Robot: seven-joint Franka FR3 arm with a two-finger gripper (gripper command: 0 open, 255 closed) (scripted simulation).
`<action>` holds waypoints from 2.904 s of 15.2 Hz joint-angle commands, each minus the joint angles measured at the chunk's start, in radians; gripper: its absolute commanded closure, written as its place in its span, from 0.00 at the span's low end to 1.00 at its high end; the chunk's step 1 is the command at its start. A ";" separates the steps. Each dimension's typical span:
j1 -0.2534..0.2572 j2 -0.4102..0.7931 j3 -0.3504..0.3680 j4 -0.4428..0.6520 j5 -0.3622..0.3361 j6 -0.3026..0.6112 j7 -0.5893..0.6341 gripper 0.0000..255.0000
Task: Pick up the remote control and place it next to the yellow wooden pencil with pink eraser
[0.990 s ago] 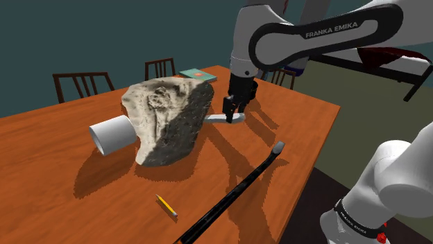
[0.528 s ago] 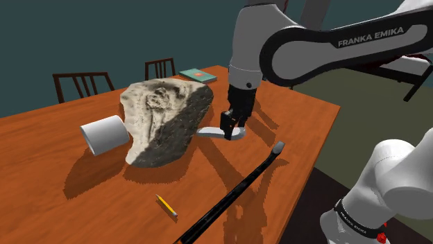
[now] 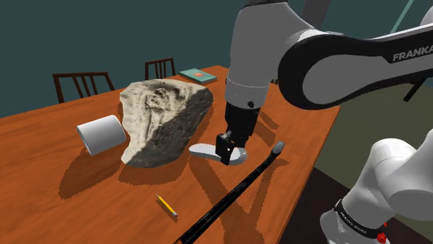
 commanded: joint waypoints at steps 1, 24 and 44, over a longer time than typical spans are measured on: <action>0.021 0.007 0.038 0.013 0.010 -0.002 0.057 1.00; 0.125 0.207 0.304 0.084 -0.044 0.126 0.453 1.00; 0.125 0.220 0.309 0.066 -0.053 0.155 0.459 0.00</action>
